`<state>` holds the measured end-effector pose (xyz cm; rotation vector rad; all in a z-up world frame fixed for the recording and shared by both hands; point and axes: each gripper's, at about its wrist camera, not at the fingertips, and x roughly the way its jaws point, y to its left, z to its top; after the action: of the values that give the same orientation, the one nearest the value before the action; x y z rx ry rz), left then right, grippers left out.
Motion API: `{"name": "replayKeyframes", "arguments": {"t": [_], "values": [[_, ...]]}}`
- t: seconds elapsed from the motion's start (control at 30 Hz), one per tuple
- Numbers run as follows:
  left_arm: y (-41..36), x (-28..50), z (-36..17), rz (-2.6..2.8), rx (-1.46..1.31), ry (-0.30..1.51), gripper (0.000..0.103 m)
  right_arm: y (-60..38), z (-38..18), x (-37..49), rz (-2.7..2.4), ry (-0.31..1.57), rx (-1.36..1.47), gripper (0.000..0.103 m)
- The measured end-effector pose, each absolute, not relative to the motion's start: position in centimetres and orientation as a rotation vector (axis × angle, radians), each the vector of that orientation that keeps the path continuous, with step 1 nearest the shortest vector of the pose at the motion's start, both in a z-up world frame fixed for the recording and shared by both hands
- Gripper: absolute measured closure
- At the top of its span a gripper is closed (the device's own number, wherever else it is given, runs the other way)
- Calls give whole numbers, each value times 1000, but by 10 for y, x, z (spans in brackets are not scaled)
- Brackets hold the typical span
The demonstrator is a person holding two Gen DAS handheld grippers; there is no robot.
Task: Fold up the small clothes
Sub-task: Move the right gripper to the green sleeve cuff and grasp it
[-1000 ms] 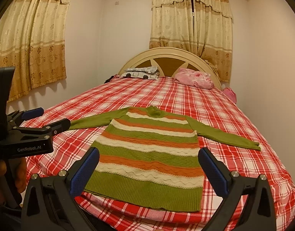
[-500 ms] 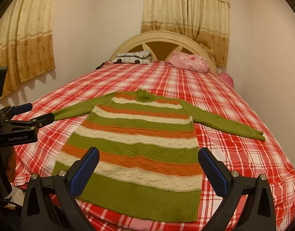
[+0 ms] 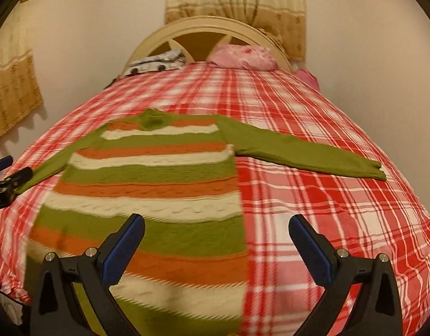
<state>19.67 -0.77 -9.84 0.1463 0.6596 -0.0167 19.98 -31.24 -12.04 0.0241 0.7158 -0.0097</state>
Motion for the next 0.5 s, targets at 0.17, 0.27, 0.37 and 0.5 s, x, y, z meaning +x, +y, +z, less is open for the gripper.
{"name": "replayKeyframes", "arguments": {"t": [0.17, 0.27, 0.37, 0.5], "values": [[-18, 223, -109, -41, 140, 680, 0, -348, -132, 225, -66, 750, 39, 1], [-27, 238, -116, -50, 149, 686, 0, -372, -139, 242, -111, 768, 49, 1], [-32, 247, -120, -65, 141, 691, 0, -398, -142, 257, -142, 782, 83, 1], [-39, 256, -125, -77, 147, 683, 0, -445, -139, 277, -214, 785, 130, 1]]}}
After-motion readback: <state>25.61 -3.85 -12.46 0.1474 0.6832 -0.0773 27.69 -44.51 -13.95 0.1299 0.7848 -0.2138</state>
